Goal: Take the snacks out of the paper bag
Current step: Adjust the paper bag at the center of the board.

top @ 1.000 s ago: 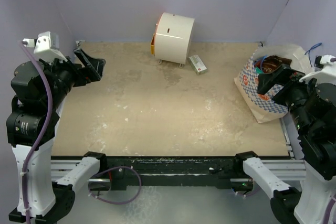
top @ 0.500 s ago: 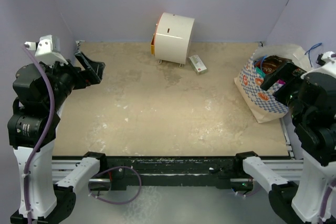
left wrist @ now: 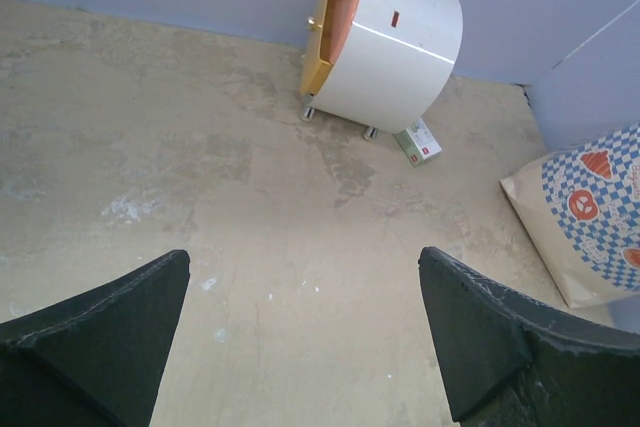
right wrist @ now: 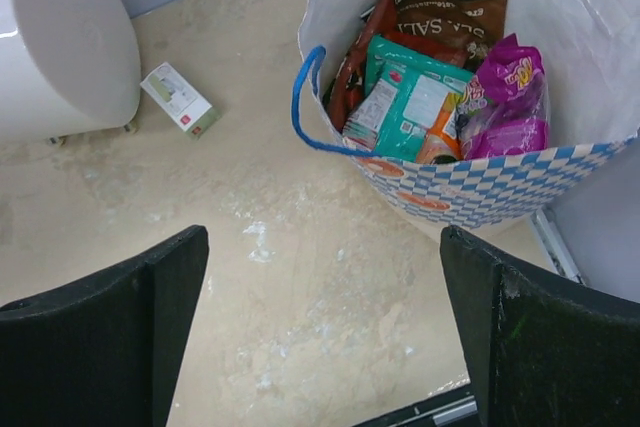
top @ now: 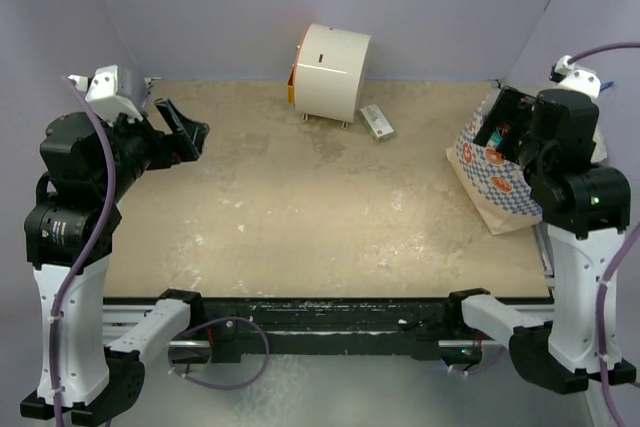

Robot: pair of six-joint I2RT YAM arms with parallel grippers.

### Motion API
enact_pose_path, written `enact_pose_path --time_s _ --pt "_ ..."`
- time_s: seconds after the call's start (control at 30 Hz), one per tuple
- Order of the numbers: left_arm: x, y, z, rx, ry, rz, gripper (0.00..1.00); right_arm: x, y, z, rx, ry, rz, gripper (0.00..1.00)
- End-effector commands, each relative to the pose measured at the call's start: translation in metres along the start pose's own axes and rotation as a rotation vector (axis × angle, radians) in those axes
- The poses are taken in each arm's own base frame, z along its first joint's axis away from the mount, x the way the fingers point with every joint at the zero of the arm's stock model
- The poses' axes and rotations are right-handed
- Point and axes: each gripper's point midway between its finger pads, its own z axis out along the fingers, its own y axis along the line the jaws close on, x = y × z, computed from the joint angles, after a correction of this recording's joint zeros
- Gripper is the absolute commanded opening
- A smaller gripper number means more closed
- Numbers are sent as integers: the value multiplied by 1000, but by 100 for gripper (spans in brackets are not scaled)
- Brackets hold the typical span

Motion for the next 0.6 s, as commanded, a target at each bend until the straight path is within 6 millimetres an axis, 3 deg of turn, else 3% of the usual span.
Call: enact_pose_path --time_s 0.0,0.17,0.27,0.47,0.57 --pt "9 -15 -4 87 22 -49 99 -34 1 16 52 -103 -35 100" --pt "24 -29 -3 155 85 -132 99 -33 6 51 112 -81 -79 100" --pt "26 -32 2 168 105 -158 99 -25 6 73 159 -62 -110 92" --pt "22 -31 7 157 115 -137 99 -13 7 100 201 -26 -173 55" --pt "20 -28 10 142 106 -127 99 -4 14 104 167 14 -180 29"
